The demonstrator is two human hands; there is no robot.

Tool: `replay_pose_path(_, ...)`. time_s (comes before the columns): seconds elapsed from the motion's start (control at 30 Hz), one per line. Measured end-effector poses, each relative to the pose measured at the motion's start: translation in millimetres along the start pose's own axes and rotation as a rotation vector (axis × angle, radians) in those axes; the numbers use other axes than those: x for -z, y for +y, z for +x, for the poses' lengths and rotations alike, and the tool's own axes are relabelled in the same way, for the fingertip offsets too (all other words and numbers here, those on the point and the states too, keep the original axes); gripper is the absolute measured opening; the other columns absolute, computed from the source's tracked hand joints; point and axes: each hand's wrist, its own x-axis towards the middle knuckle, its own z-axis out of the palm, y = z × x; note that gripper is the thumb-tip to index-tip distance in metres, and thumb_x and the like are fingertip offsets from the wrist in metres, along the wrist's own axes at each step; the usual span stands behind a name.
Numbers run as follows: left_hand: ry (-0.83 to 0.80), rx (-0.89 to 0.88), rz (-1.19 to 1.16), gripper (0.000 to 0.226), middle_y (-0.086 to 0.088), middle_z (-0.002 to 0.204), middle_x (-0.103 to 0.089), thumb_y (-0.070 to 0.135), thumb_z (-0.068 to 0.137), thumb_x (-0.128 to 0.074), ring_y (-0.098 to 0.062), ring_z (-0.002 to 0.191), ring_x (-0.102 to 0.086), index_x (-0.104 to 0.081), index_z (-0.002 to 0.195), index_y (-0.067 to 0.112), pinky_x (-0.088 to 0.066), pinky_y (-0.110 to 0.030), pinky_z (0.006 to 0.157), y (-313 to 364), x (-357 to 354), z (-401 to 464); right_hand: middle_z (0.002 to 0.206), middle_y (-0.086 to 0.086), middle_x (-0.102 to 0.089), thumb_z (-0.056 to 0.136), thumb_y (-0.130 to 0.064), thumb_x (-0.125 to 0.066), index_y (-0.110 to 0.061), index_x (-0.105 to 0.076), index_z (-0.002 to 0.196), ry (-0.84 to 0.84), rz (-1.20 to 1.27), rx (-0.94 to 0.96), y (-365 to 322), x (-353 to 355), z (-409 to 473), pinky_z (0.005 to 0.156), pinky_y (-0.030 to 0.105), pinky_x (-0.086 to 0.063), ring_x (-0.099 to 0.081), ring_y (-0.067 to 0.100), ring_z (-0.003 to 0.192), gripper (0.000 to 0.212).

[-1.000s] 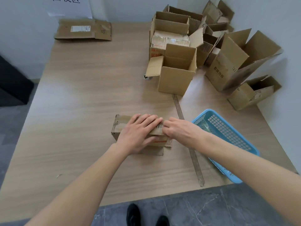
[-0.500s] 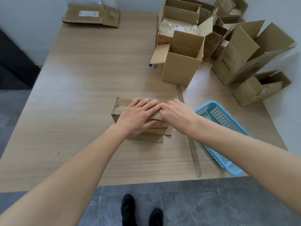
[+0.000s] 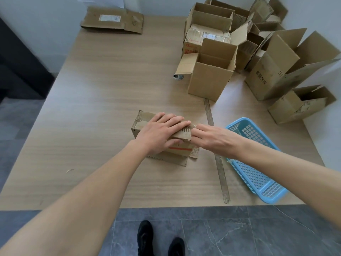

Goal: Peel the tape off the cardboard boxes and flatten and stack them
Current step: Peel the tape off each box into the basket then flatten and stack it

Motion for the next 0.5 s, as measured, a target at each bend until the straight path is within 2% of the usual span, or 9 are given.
replay_pose_path(0.07,0.003,0.009,0.01,0.067,0.012,0.162,-0.03,0.063,0.102,-0.03,-0.016,0.147,-0.027,-0.013,0.161,0.037,-0.015,-0.04,0.124,1.1,0.6,-0.4,0.095,0.01,-0.059,0.094,0.007,-0.058,-0.007,-0.061,0.096,0.05,0.078,-0.032,-0.1,-5.2,-4.9,0.076,0.038,-0.055,-0.057,0.027,0.088,0.014)
replay_pose_path(0.17,0.019,0.042,0.028,0.069,0.011,0.163,-0.029,0.065,0.1,-0.028,-0.017,0.149,-0.027,-0.014,0.162,0.037,-0.014,-0.04,0.124,5.9,-3.3,-3.7,0.109,0.009,-0.064,0.099,-0.008,-0.063,-0.006,-0.067,0.102,0.208,0.174,-0.208,-15.0,-20.2,-22.5,0.096,0.04,-0.053,-0.06,0.03,0.112,0.005)
replay_pose_path(0.23,0.028,0.066,0.028,0.07,0.011,0.163,-0.029,0.066,0.1,-0.027,-0.017,0.149,-0.026,-0.014,0.162,0.037,-0.013,-0.041,0.124,8.6,-5.0,-5.2,0.123,0.007,-0.064,0.096,-0.018,-0.071,-0.006,-0.069,0.112,0.336,0.276,-0.412,-39.6,-36.1,-35.5,0.107,0.038,-0.047,-0.057,0.028,0.124,0.021)
replay_pose_path(0.3,0.02,0.076,0.025,0.071,0.012,0.164,-0.028,0.066,0.1,-0.029,-0.017,0.15,-0.024,-0.013,0.162,0.037,-0.012,-0.041,0.124,9.0,-4.0,-3.7,0.135,0.005,-0.057,0.089,-0.025,-0.077,-0.009,-0.067,0.116,0.451,0.398,-0.678,-71.3,-49.7,-39.0,0.112,0.033,-0.043,-0.053,0.022,0.127,0.033)
replay_pose_path(0.37,0.017,0.076,0.021,0.071,0.011,0.164,-0.028,0.067,0.1,-0.03,-0.017,0.151,-0.024,-0.014,0.162,0.037,-0.012,-0.041,0.124,9.0,-3.0,-2.7,0.124,-0.002,-0.057,0.084,-0.034,-0.081,-0.015,-0.063,0.107,0.552,0.523,-0.982,-96.2,-58.5,-31.4,0.103,0.027,-0.047,-0.058,0.014,0.115,0.035)
replay_pose_path(0.43,0.028,0.074,0.028,0.071,0.011,0.164,-0.029,0.066,0.099,-0.03,-0.018,0.15,-0.025,-0.016,0.162,0.036,-0.015,-0.042,0.124,10.2,-3.2,-3.9,0.099,-0.013,-0.06,0.083,-0.05,-0.079,-0.024,-0.059,0.094,0.591,0.698,-1.259,-104.9,-58.8,-13.8,0.081,0.03,-0.054,-0.061,0.005,0.087,0.034)
replay_pose_path(0.5,0.023,0.074,0.034,0.071,0.01,0.164,-0.029,0.066,0.1,-0.029,-0.018,0.149,-0.027,-0.017,0.162,0.035,-0.017,-0.042,0.123,11.0,-3.4,-5.6,0.079,-0.014,-0.064,0.081,-0.06,-0.075,-0.028,-0.059,0.082,0.586,0.815,-1.428,-102.7,-58.0,3.8,0.071,0.032,-0.053,-0.062,0.004,0.073,0.036)
